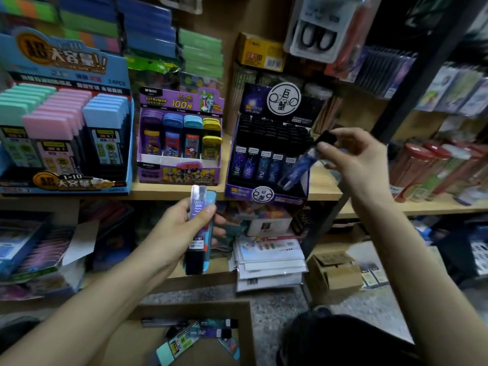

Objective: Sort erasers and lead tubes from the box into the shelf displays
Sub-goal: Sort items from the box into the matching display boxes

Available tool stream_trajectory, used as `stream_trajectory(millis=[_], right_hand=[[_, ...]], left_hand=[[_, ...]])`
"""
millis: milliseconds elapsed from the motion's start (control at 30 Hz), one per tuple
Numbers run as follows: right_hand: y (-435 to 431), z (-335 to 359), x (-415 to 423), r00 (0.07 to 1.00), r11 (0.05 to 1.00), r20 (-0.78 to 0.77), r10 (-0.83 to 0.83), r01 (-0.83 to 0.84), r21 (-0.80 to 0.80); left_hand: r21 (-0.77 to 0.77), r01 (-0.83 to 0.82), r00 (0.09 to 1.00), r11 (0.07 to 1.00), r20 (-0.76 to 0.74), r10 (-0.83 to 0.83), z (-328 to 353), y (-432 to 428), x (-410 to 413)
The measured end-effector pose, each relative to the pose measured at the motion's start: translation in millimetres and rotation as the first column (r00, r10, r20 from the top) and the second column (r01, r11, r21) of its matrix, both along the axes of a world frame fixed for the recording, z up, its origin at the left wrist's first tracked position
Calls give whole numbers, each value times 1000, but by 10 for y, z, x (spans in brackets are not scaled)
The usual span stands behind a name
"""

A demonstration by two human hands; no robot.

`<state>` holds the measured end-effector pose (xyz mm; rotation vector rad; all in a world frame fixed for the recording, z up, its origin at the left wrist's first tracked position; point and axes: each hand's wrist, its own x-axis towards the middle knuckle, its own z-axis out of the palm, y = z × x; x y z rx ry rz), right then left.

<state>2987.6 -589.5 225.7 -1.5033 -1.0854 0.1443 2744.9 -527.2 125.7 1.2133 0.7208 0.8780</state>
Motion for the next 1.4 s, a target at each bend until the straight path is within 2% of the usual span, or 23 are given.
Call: stream_trajectory(millis=[100, 267, 600, 767, 900, 1067, 1167, 1233, 1267, 1333, 1400], right_hand=[[61, -23, 281, 979, 997, 191, -76, 79, -6], [224, -209, 465, 955, 998, 296, 22, -2, -67], [281, -243, 517, 917, 975, 337, 212, -174, -140], [318, -338, 492, 940, 991, 332, 80, -39, -129], [378, -383, 447, 842, 989, 540, 10, 73, -132], [379, -356, 390, 820, 972, 572, -17, 147, -182], [329, -283, 217, 796, 975, 604, -37, 161, -152], [288, -248, -57, 833, 985, 554, -3, 97, -140], [258, -261, -245, 873, 984, 483, 66, 23, -176], [174, -358, -669, 932, 924, 228, 282, -200, -326], [90, -495, -1051, 898, 803, -66, 434, -419, -424]], left_hand=[[12, -5, 1000, 1000, -30, 5, -49, 14, 11], [38, -24, 999, 999, -36, 26, -89, 28, -1], [37, -65, 997, 997, -30, 66, -71, 51, 4], [19, -55, 998, 998, -13, 55, -75, 48, 23], [5, -55, 998, 998, 3, 55, -40, 39, 35], [6, -78, 995, 997, 57, 78, 62, 12, 29], [-12, -114, 984, 993, 134, 114, 149, -8, 20], [-47, -142, 969, 989, 198, 149, 201, -10, 12], [-64, -153, 960, 986, 228, 164, 227, -6, 9], [-77, -180, 944, 981, 268, 194, 288, 5, 2], [-89, -207, 924, 974, 309, 225, 342, 17, -5]])
